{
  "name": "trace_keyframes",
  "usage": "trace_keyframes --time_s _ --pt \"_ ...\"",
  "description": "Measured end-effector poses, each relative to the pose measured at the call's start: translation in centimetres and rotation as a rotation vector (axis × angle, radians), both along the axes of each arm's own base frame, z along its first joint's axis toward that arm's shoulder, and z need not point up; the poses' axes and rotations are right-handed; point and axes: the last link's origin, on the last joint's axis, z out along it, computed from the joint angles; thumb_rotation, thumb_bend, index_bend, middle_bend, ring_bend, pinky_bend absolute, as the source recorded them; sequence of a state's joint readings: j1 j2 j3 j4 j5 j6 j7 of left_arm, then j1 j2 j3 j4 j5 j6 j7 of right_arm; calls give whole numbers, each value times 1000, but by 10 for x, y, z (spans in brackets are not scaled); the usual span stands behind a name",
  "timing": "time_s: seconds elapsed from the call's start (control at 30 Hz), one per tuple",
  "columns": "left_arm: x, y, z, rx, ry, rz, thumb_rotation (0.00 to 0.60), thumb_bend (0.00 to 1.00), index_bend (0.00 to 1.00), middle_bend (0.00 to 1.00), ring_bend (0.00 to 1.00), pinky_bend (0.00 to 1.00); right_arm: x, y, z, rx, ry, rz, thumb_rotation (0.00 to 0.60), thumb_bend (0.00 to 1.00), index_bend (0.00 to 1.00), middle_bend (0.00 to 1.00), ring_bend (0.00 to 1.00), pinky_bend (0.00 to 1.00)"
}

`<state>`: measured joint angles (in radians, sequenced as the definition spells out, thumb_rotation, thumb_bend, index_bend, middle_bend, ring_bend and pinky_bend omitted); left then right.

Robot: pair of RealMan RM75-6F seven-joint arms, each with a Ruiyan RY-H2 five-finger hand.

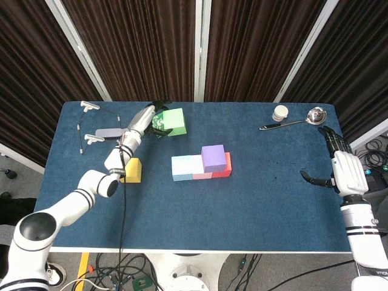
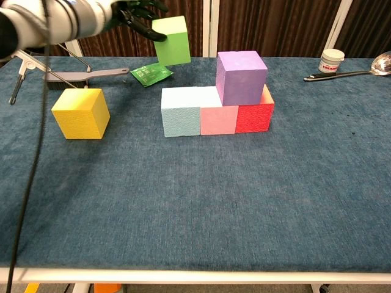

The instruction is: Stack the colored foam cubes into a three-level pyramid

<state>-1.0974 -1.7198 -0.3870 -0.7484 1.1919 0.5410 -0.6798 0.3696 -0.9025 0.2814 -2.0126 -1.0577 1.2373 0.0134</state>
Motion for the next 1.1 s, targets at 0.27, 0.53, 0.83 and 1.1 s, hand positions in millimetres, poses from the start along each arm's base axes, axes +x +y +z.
trace_keyframes --time_s 0.27,0.53,0.83,1.1 --pt "-3 -67 35 -29 -77 -10 600 314 151 319 33 0 7 2 12 -26 -21 25 600 101 0 8 0 0" --pt "-20 -133 77 105 -41 95 600 315 155 329 33 0 14 13 22 -77 -31 35 600 101 0 12 0 0" --pt "-33 -178 72 82 25 178 600 314 155 330 33 0 23 21 29 -107 -33 39 600 101 0 16 0 0" --pt "-19 -182 66 57 -3 140 600 314 155 331 33 0 28 23 32 -120 -30 29 600 101 0 16 0 0"
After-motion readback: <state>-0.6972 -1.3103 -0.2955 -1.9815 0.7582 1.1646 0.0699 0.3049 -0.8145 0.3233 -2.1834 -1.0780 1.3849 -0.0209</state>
